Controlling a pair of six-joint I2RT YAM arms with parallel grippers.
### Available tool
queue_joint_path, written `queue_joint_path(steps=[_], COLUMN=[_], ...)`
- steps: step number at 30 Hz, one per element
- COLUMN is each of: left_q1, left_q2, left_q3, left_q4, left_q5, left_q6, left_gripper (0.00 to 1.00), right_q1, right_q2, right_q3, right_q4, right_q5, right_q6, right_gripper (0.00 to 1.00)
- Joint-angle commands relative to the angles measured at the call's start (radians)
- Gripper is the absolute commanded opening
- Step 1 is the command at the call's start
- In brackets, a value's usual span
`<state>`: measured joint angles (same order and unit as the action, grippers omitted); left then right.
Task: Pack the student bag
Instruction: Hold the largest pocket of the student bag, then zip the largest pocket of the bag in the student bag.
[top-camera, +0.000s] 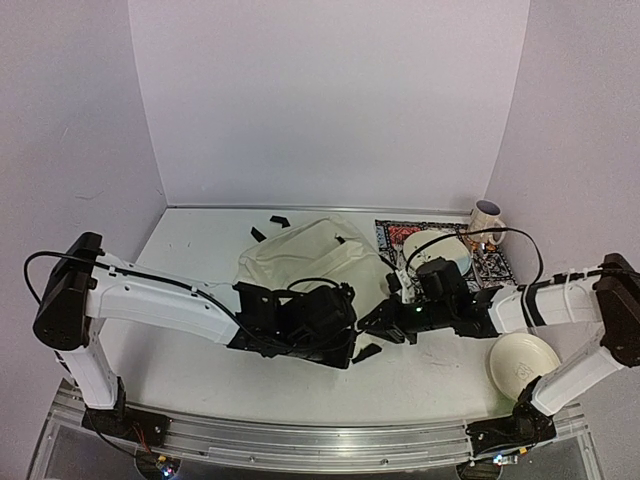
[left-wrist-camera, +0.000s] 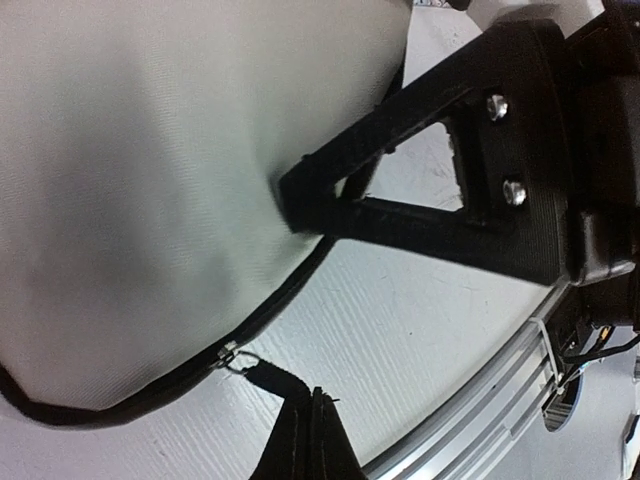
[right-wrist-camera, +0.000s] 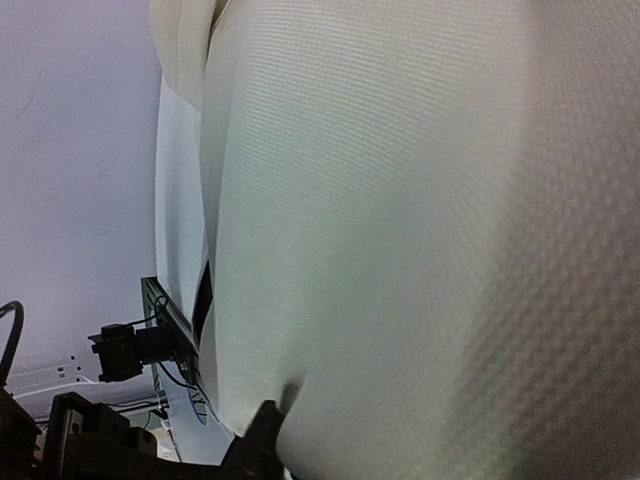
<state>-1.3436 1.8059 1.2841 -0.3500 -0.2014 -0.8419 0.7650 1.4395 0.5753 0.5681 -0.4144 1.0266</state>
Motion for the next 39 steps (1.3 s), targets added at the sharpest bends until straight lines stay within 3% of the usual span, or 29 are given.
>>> queue_joint_path(steps=[1,10,20,28,36,39], left_q1=[0.001,0.102,0.244,0.307,0.366,0.384], left_q2=[-0.099,-0.218,-0.360,-0.245,-0.154,-0.151], left_q3=[-0.059,-0.223,-0.316,-0.415,-0.428,-0.402], left_q4=[-0.023,-0.143,-0.174,-0.150,-0.120,-0.108], left_q5=[-0.089,-0.162,-0.166,-0.079,-0.134,-0.106], left_q6=[-0.042,-0.136,-0.109,-0.128,-0.118,-0.080], left_gripper=[0.00,0.00,0.00,0.00,0.00,0.00], right_q1=[0.003,-0.067,-0.098,-0.145,-0.185,-0.193], right_q2=[-0.058,-0.126,-0.158,-0.235,-0.248,-0.251], right_q3=[0.076,0.169,0.186,0.205,0.221,0.221], right_q4=[-0.078,-0.283,-0.408,-0.421,-0.452,-0.480], right_q5=[0.050,0.010,-0.060,-0.113,-0.183,-0.186], right_q6=[-0.064,-0.212,-0.326,-0.352,-0.404,-0.441], right_gripper=[0.13,0.05,0.01,0.01,0.01,0.10])
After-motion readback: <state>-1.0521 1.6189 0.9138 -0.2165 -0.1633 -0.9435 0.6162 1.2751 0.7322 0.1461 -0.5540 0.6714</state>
